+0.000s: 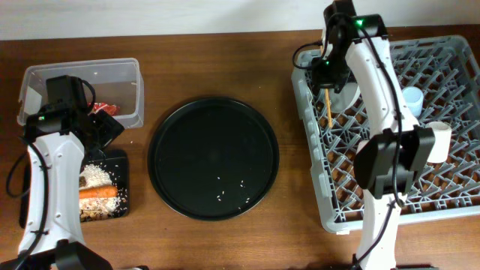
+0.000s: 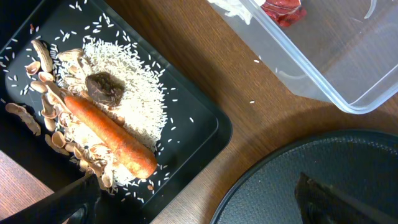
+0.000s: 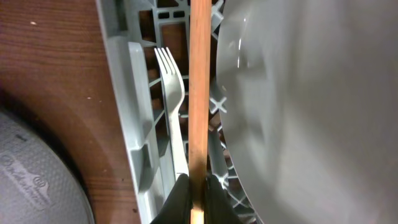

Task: Sort waste into correct bins and load items into the dishwasher rack

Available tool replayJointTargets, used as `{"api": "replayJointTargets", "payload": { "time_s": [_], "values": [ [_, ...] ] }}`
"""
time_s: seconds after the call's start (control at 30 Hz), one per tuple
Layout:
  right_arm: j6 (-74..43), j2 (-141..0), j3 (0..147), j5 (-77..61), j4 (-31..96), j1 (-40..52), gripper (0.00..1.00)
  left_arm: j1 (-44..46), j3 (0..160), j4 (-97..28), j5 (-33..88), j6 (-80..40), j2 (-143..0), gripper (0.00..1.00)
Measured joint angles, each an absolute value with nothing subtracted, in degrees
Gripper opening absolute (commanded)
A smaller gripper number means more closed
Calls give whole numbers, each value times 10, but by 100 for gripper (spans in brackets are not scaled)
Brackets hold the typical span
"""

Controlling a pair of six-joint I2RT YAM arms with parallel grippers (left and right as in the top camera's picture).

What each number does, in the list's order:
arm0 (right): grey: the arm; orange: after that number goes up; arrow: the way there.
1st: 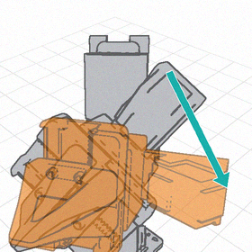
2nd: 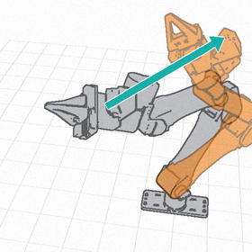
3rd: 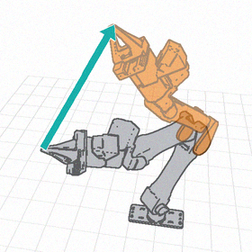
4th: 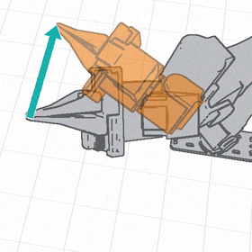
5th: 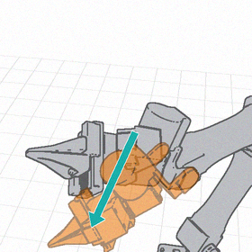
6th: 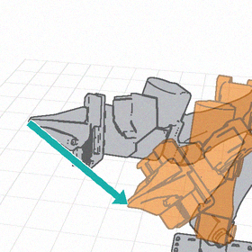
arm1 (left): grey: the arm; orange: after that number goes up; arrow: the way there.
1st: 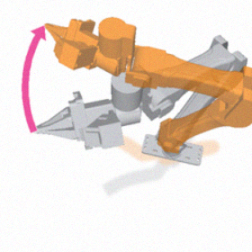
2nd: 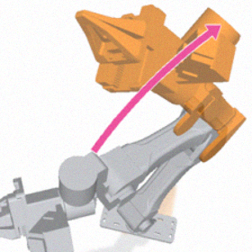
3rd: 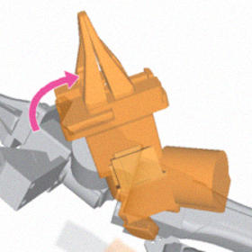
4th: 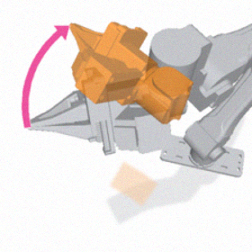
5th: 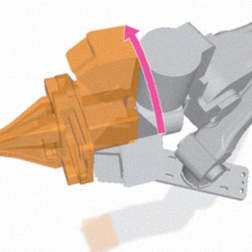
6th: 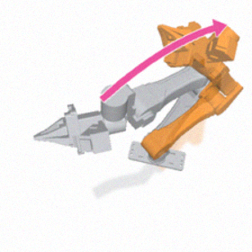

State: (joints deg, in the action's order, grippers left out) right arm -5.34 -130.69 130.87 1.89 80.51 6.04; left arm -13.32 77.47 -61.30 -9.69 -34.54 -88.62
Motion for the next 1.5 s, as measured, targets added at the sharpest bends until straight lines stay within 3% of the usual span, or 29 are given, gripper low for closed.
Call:
{"api": "replayJointTargets", "payload": {
  "time_s": [0.07, 0.2, 0.5, 0.8, 1.0, 1.03, 1.1, 1.17, 1.2, 1.3, 1.5],
  "values": [
    [-52, -1318, 1309, 19, 803, 60, 20, -133, 775, -613, -97, -345, -886, 99],
    [-47, -1322, 1309, 19, 803, 60, 35, -133, 775, -613, -97, -345, -886, 99],
    [-47, -1322, 1309, 19, 848, 60, 40, -133, 775, -613, -97, -345, -886, 99],
    [-103, -1318, 1309, 19, 948, 60, 38, -133, 775, -613, -97, -345, -886, 99],
    [-119, -1231, 1285, -16, 969, 73, 38, -133, 775, -613, -97, -345, -886, 99],
    [-120, -1209, 1274, -19, 970, 83, 41, -133, 775, -613, -97, -345, -886, 99],
    [-121, -1158, 1246, -20, 969, 115, 68, -133, 775, -613, -97, -345, -886, 99],
    [-133, -1112, 1211, -6, 969, 154, 83, -133, 775, -613, -97, -345, -886, 99],
    [-143, -1094, 1192, 6, 969, 170, 99, -133, 775, -613, -97, -345, -886, 99],
    [-184, -1032, 1116, 46, 969, 210, 99, -133, 775, -613, -97, -345, -886, 99],
    [-215, -929, 979, 80, 970, 196, 99, -133, 775, -613, -97, -345, -886, 99]
  ]
}}
